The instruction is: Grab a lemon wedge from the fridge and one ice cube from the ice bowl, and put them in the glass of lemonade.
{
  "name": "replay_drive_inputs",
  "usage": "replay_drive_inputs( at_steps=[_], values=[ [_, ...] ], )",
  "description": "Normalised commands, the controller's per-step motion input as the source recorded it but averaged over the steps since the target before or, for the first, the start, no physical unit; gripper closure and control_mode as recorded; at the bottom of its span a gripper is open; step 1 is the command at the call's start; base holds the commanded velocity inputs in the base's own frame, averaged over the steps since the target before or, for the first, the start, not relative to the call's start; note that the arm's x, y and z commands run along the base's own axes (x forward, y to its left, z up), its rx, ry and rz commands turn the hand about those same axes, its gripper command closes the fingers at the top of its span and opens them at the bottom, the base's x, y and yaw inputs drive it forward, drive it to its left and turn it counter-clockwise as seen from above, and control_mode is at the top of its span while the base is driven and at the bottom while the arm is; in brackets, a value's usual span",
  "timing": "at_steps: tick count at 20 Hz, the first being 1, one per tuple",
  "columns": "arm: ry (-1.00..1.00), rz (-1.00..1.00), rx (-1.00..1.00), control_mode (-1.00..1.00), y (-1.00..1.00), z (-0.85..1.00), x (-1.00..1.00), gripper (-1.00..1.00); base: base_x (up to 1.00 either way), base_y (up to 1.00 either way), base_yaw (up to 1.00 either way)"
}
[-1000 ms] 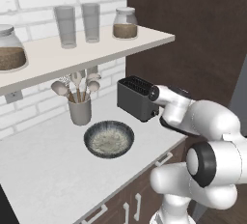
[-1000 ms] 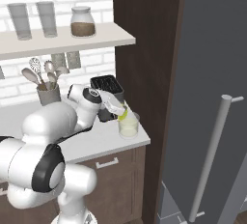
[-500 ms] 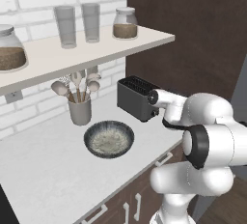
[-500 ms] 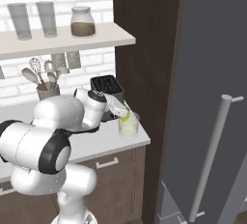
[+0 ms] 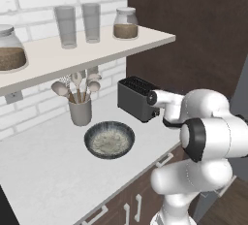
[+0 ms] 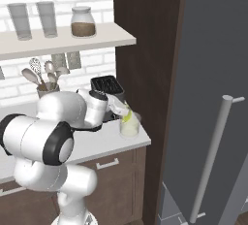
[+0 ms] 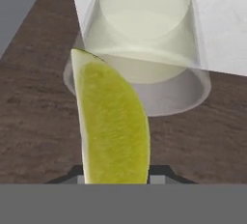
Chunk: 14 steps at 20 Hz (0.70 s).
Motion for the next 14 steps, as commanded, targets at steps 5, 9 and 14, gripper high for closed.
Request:
replay_drive_inputs(
  at_steps=[5, 9, 14],
  values=[
    [0.0, 0.0, 0.0, -1.0, -0.06, 0.0, 0.29, 1.0, 0.0, 0.0, 0.0],
    [0.0, 0.0, 0.0, -1.0, 0.0, 0.0, 0.05, 1.0, 0.0, 0.0, 0.0],
    [-0.01, 0.0, -0.01, -1.0, 0.0, 0.0, 0.0, 1.0, 0.0, 0.0, 0.0]
  ],
)
